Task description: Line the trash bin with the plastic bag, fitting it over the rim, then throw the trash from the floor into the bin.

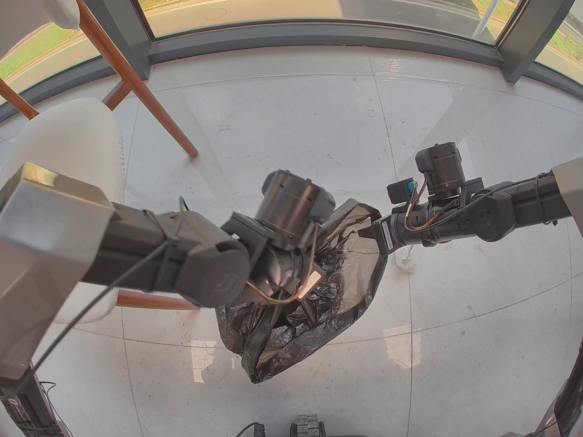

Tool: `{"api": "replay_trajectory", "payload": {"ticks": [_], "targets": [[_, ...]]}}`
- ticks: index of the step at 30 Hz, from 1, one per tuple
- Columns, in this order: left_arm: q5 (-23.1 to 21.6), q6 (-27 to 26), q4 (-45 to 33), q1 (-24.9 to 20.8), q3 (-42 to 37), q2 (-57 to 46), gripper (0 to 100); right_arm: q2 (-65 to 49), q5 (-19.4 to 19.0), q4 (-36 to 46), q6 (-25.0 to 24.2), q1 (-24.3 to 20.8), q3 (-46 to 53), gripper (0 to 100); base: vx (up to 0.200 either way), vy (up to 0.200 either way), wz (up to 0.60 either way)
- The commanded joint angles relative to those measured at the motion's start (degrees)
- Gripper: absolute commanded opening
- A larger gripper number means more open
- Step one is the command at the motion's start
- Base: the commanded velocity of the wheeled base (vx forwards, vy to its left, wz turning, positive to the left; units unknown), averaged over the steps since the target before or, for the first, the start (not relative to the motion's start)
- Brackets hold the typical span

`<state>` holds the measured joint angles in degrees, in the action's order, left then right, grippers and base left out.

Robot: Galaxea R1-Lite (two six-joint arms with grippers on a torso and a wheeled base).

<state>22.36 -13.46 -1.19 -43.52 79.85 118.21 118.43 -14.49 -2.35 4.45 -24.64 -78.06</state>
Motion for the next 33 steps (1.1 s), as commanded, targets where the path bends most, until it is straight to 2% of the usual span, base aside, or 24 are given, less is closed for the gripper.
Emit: {"api": "replay_trajectory", "payload": {"ticks": [1, 4, 6, 9, 13, 20, 27, 28, 30, 33], "targets": [[-0.30, -2.27, -1.97, 4.15, 2.68, -4.57, 0, -0.13, -0.18, -0.02, 0.03, -0.85, -0.08, 0, 0.000, 0.000, 0.00], [-0.30, -3.42, -4.17, 4.94, 7.69, -5.36, 0, 0.04, -2.91, -0.90, 0.30, -2.43, 0.89, 0, 0.000, 0.000, 0.00], [-0.30, -3.50, -6.89, 5.02, 11.03, -5.18, 0, 0.48, -5.28, -4.94, 0.38, -3.14, 1.24, 0, 0.000, 0.000, 0.00], [-0.30, -3.68, -9.88, 5.11, 13.84, -4.92, 0, 2.68, -5.81, -11.09, 0.21, -3.31, 1.24, 0, 0.000, 0.000, 0.00], [-3.11, -4.03, -9.97, 7.13, 13.58, -4.66, 0, 4.00, -5.90, -14.35, 0.21, -2.96, 0.71, 0, 0.000, 0.000, 0.00], [-4.16, -7.20, -9.79, 11.88, 11.56, -4.66, 0, 4.00, -5.90, -14.70, 0.30, -1.73, 0.45, 0, 0.000, 0.000, 0.00], [-5.57, -7.55, -7.86, 12.58, 9.18, -4.57, 0, 4.00, -6.16, -14.79, 1.61, 0.38, 0.54, 0, 0.000, 0.000, 0.00], [-5.57, -7.72, -7.07, 12.58, 9.01, -4.57, 0, 4.18, -6.25, -14.87, 2.41, 0.91, 0.54, 100, 0.000, 0.000, 0.00], [-5.66, -7.81, -6.19, 12.67, 8.83, -4.57, 0, 4.62, -6.51, -16.37, 3.55, 1.61, 0.45, 100, 0.000, 0.000, 0.00], [-5.66, -7.81, -5.84, 12.76, 8.83, -4.48, 0, 4.18, -7.83, -19.80, 2.76, 1.08, 0.98, 100, 0.000, 0.000, 0.00]]}}
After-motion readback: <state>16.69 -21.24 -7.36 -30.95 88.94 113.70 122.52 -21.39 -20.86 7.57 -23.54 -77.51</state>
